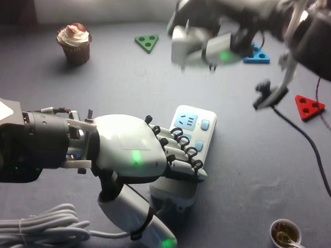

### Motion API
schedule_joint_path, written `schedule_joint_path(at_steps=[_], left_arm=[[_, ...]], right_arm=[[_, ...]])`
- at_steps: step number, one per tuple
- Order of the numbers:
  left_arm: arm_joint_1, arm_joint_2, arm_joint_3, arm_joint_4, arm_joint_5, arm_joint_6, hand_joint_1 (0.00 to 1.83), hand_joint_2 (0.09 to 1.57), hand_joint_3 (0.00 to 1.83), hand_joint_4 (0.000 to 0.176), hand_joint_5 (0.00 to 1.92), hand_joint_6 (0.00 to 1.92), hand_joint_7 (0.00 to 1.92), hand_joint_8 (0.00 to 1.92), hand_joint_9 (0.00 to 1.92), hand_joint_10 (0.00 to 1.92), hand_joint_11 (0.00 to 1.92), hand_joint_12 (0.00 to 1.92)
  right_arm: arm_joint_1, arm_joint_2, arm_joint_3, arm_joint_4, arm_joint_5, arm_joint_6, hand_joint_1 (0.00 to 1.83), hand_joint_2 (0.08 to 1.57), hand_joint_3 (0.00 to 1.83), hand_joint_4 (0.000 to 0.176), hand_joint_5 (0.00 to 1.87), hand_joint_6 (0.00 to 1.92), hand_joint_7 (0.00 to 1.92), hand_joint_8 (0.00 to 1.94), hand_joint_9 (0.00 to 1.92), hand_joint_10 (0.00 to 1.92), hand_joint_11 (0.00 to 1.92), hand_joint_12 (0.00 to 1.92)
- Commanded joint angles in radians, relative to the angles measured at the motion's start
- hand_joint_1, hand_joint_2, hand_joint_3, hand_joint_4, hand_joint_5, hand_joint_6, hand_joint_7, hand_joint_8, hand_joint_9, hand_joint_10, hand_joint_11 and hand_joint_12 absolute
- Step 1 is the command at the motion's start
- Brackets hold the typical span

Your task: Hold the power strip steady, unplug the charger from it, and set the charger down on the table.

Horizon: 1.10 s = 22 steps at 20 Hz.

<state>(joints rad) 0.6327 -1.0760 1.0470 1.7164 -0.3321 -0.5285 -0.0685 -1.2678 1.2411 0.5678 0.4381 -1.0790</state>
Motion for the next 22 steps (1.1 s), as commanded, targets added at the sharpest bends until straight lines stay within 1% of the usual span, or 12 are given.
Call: schedule_joint_path(at_steps=[1, 6, 7, 8, 9, 10, 13, 16, 19, 20, 21, 22], left_arm=[[0.014, -0.013, -0.001, 0.022, -0.022, -0.009, 0.00, 1.01, 0.00, 0.000, 0.22, 0.00, 0.25, 0.00, 0.23, 0.00, 0.20, 0.03], [0.014, -0.012, 0.001, 0.021, -0.023, -0.009, 0.00, 1.00, 0.00, 0.000, 0.23, 0.01, 0.26, 0.01, 0.25, 0.01, 0.21, 0.03], [0.014, -0.011, 0.001, 0.021, -0.023, -0.009, 0.00, 1.00, 0.00, 0.000, 0.22, 0.00, 0.25, 0.00, 0.23, 0.00, 0.19, 0.02], [0.013, -0.011, 0.001, 0.020, -0.023, -0.009, 0.00, 1.00, 0.00, 0.000, 0.22, 0.00, 0.25, 0.00, 0.23, 0.00, 0.19, 0.02], [0.012, -0.011, 0.001, 0.021, -0.023, -0.009, 0.00, 1.00, 0.00, 0.000, 0.22, 0.00, 0.25, 0.00, 0.23, 0.00, 0.19, 0.02], [0.012, -0.011, 0.001, 0.021, -0.024, -0.009, 0.00, 1.00, 0.00, 0.000, 0.21, 0.00, 0.24, 0.00, 0.22, 0.00, 0.18, 0.02], [0.011, -0.008, 0.001, 0.020, -0.024, -0.009, 0.00, 1.01, 0.00, 0.000, 0.23, 0.01, 0.27, 0.01, 0.25, 0.01, 0.22, 0.03], [0.008, -0.007, 0.002, 0.019, -0.024, -0.009, 0.00, 1.00, 0.00, 0.000, 0.23, 0.00, 0.27, 0.01, 0.25, 0.01, 0.20, 0.02], [0.003, -0.007, 0.001, 0.017, -0.024, -0.009, 0.00, 1.00, 0.00, 0.000, 0.22, 0.00, 0.26, 0.00, 0.24, 0.00, 0.21, 0.02], [0.002, -0.007, 0.001, 0.016, -0.024, -0.009, 0.00, 1.00, 0.00, 0.000, 0.22, 0.00, 0.26, 0.00, 0.24, 0.00, 0.21, 0.02], [0.000, -0.007, 0.001, 0.016, -0.024, -0.009, 0.00, 1.00, 0.00, 0.000, 0.23, 0.00, 0.27, 0.01, 0.25, 0.01, 0.21, 0.03], [-0.002, -0.007, 0.000, 0.016, -0.024, -0.009, 0.00, 1.01, 0.00, 0.000, 0.25, 0.01, 0.28, 0.01, 0.26, 0.01, 0.22, 0.03]], right_arm=[[0.003, 0.013, 0.000, -0.012, 0.072, 0.005, 1.39, 1.07, 0.00, 0.000, 1.01, 0.86, 1.14, 0.55, 0.97, 1.20, 0.66, 1.16], [-0.013, 0.058, -0.054, -0.014, 0.065, 0.002, 1.38, 1.08, 0.00, 0.000, 1.01, 0.88, 1.13, 0.57, 0.97, 1.20, 0.67, 1.14], [-0.016, 0.066, -0.062, -0.015, 0.062, -0.002, 1.39, 1.07, 0.00, 0.000, 1.01, 0.85, 1.16, 0.53, 0.98, 1.19, 0.67, 1.13], [-0.018, 0.077, -0.072, -0.015, 0.058, -0.016, 1.39, 1.07, 0.00, 0.000, 1.01, 0.85, 1.16, 0.52, 0.98, 1.19, 0.67, 1.13], [-0.018, 0.090, -0.084, -0.017, 0.056, -0.068, 1.39, 1.07, 0.00, 0.000, 1.02, 0.86, 1.16, 0.52, 0.99, 1.17, 0.67, 1.13], [-0.020, 0.103, -0.092, -0.052, 0.057, -0.093, 1.39, 1.07, 0.00, 0.000, 1.02, 0.86, 1.16, 0.52, 0.99, 1.17, 0.67, 1.13], [-0.037, 0.136, -0.103, -0.380, 0.062, -0.093, 1.39, 1.07, 0.00, 0.000, 1.03, 0.85, 1.14, 0.55, 0.98, 1.17, 0.69, 1.13], [-0.047, 0.171, -0.110, -0.629, 0.081, -0.092, 1.38, 1.07, 0.00, 0.000, 1.03, 0.85, 1.14, 0.54, 0.98, 1.18, 0.70, 1.12], [-0.092, 0.192, -0.112, -0.907, 0.139, -0.093, 1.38, 1.08, 0.00, 0.000, 1.01, 0.88, 1.12, 0.59, 0.97, 1.20, 0.68, 1.17], [-0.100, 0.194, -0.113, -0.942, 0.150, -0.093, 1.38, 1.08, 0.00, 0.000, 1.01, 0.88, 1.12, 0.59, 0.97, 1.20, 0.68, 1.17], [-0.117, 0.198, -0.119, -1.023, 0.173, -0.093, 1.38, 1.08, 0.00, 0.000, 1.02, 0.87, 1.13, 0.56, 0.97, 1.20, 0.68, 1.17], [-0.125, 0.200, -0.122, -1.053, 0.177, -0.093, 1.39, 1.07, 0.00, 0.000, 1.04, 0.84, 1.16, 0.51, 0.98, 1.19, 0.68, 1.16]])
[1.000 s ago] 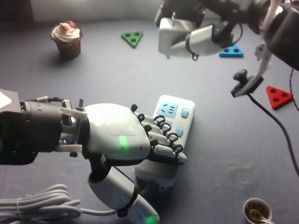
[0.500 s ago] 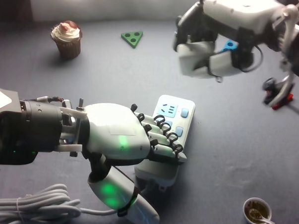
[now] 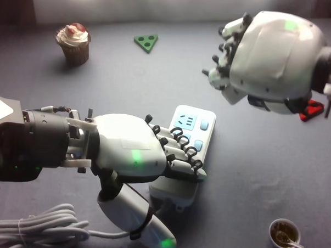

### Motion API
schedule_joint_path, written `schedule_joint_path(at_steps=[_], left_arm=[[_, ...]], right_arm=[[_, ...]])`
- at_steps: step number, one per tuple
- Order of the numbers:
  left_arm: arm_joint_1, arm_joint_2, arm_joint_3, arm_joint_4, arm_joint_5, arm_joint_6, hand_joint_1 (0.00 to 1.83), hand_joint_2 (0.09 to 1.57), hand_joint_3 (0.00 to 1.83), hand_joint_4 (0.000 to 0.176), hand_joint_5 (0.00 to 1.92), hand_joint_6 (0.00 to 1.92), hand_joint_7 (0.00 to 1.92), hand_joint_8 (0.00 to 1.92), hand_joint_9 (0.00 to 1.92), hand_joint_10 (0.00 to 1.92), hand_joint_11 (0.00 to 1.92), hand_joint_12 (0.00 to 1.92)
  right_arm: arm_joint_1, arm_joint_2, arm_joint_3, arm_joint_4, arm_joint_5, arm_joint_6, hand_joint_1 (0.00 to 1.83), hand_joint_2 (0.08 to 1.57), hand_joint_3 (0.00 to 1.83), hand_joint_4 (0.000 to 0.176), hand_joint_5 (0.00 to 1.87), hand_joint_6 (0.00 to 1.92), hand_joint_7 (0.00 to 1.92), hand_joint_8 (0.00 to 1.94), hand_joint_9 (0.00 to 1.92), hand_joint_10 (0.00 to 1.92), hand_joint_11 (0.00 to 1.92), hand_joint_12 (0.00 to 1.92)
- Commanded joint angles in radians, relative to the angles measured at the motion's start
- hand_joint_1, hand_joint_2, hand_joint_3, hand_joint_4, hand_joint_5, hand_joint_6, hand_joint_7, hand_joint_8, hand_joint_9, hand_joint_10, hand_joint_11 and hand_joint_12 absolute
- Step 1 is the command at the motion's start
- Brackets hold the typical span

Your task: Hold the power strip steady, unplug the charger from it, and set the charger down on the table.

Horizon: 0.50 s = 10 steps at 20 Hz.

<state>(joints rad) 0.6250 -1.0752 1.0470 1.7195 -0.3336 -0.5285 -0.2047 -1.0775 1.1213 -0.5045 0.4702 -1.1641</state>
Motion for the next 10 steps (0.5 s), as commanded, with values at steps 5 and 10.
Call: schedule_joint_path(at_steps=[5, 10], left_arm=[[0.001, -0.008, 0.000, 0.011, -0.021, -0.009, 0.00, 1.00, 0.00, 0.000, 0.23, 0.00, 0.26, 0.00, 0.24, 0.00, 0.21, 0.02], [-0.001, -0.005, 0.000, 0.007, -0.021, -0.009, 0.00, 1.00, 0.00, 0.000, 0.23, 0.00, 0.26, 0.01, 0.24, 0.00, 0.21, 0.02]], right_arm=[[-0.021, 0.013, -0.032, -0.075, 0.141, -0.008, 1.39, 1.07, 0.00, 0.000, 1.04, 0.82, 1.16, 0.52, 0.99, 1.17, 0.72, 1.12], [-0.081, 0.013, -0.039, -0.120, 0.179, -0.020, 1.38, 1.08, 0.00, 0.000, 0.99, 0.90, 1.10, 0.63, 0.97, 1.20, 0.68, 1.14]])
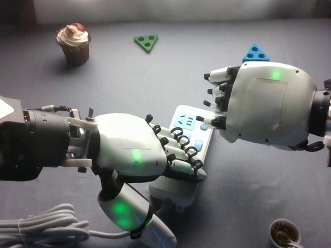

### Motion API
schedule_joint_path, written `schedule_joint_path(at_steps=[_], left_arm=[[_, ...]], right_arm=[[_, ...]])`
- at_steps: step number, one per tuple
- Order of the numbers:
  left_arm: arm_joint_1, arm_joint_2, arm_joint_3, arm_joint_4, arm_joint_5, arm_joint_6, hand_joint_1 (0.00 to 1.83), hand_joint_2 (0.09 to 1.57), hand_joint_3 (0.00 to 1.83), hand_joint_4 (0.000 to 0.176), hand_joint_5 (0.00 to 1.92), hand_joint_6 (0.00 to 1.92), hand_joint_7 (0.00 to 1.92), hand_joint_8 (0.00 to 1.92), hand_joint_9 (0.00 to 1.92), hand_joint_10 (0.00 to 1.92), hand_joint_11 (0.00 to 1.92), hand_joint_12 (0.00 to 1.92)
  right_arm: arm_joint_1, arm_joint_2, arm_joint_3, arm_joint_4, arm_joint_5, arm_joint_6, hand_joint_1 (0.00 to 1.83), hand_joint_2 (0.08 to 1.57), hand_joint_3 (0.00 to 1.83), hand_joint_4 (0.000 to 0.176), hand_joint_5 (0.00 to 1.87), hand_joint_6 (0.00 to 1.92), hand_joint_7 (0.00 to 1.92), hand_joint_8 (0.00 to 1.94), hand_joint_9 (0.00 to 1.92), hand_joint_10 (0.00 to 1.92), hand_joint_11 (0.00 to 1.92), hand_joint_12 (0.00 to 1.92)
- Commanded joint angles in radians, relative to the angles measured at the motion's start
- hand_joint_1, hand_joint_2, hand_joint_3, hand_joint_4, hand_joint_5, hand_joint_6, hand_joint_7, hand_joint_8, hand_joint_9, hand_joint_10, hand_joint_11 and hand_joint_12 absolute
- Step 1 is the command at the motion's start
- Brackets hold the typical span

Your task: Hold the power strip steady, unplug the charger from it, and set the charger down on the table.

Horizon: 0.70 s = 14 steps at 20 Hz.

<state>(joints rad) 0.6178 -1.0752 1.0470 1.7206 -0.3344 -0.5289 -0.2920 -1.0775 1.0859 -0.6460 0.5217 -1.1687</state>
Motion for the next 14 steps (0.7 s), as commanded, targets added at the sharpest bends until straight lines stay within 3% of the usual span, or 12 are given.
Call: schedule_joint_path(at_steps=[1, 8, 14], left_arm=[[0.005, -0.005, 0.000, 0.005, -0.020, -0.009, 0.00, 1.00, 0.00, 0.000, 0.23, 0.00, 0.26, 0.00, 0.24, 0.00, 0.21, 0.02], [0.000, 0.000, -0.001, 0.002, -0.019, -0.009, 0.00, 1.01, 0.00, 0.000, 0.23, 0.00, 0.26, 0.00, 0.24, 0.00, 0.21, 0.02], [-0.001, 0.002, -0.001, 0.001, -0.019, -0.009, 0.00, 1.00, 0.00, 0.000, 0.23, 0.00, 0.27, 0.01, 0.25, 0.01, 0.22, 0.02]], right_arm=[[0.000, 0.013, -0.004, 0.011, 0.133, -0.019, 1.38, 1.09, 0.00, 0.000, 0.96, 0.95, 1.08, 0.65, 0.99, 1.18, 0.72, 1.10], [-0.033, 0.013, 0.010, -0.005, 0.138, -0.039, 1.38, 1.09, 0.00, 0.000, 0.94, 1.02, 1.10, 0.62, 1.00, 1.12, 0.82, 0.97], [-0.062, -0.001, 0.028, -0.005, 0.138, -0.071, 1.37, 1.12, 0.00, 0.000, 0.88, 1.12, 0.97, 0.84, 0.93, 1.23, 0.82, 0.87]])
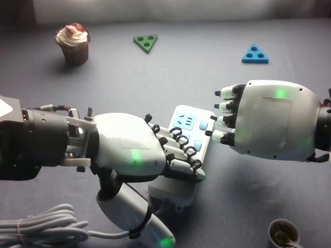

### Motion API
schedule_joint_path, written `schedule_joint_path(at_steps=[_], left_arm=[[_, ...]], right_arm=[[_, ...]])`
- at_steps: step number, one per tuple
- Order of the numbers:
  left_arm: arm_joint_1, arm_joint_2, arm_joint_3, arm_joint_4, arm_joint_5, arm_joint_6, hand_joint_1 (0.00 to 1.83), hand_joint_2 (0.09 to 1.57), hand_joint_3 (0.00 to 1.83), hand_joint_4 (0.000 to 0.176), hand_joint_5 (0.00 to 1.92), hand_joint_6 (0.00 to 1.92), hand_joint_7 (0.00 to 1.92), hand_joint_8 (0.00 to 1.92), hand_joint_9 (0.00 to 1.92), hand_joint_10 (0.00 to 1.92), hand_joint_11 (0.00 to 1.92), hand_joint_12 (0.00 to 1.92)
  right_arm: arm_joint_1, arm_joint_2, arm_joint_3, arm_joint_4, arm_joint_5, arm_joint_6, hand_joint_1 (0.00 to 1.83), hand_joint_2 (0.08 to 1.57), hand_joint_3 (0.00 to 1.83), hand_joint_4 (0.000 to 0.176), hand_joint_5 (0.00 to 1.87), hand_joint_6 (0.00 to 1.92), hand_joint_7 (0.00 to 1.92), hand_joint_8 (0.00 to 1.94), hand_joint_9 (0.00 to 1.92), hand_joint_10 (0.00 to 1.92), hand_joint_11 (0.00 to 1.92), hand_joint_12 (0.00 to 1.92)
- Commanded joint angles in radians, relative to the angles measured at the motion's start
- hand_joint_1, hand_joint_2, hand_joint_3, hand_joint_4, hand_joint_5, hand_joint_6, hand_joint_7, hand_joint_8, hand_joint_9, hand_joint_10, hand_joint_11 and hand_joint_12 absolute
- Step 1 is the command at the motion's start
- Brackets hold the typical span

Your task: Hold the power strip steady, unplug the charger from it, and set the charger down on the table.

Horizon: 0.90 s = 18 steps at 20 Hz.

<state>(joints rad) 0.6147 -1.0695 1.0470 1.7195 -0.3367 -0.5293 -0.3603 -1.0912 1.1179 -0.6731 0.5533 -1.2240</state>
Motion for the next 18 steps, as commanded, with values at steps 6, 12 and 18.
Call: schedule_joint_path(at_steps=[6, 12, 18], left_arm=[[-0.004, -0.003, -0.002, 0.002, -0.016, -0.009, 0.00, 1.01, 0.00, 0.000, 0.23, 0.00, 0.27, 0.01, 0.25, 0.00, 0.22, 0.02], [-0.009, -0.003, -0.006, 0.001, -0.012, -0.009, 0.00, 1.00, 0.00, 0.000, 0.23, 0.00, 0.25, 0.00, 0.22, 0.00, 0.20, 0.01], [-0.009, -0.002, -0.009, 0.000, -0.012, -0.009, 0.00, 1.01, 0.00, 0.000, 0.22, 0.00, 0.25, 0.00, 0.22, 0.00, 0.20, 0.01]], right_arm=[[0.005, -0.004, 0.003, 0.022, 0.107, -0.021, 1.14, 1.06, 0.00, 0.000, 0.81, 0.38, 0.86, 0.01, 0.89, 0.00, 0.60, 0.76], [0.012, -0.004, -0.014, 0.023, 0.111, -0.021, 0.83, 1.04, 0.00, 0.000, 0.47, 0.00, 0.54, 0.00, 0.53, 0.00, 0.32, 0.52], [0.089, 0.059, -0.099, 0.170, 0.114, -0.021, 0.51, 0.96, 0.00, 0.000, 0.23, 0.00, 0.34, 0.00, 0.36, 0.00, 0.27, 0.26]])
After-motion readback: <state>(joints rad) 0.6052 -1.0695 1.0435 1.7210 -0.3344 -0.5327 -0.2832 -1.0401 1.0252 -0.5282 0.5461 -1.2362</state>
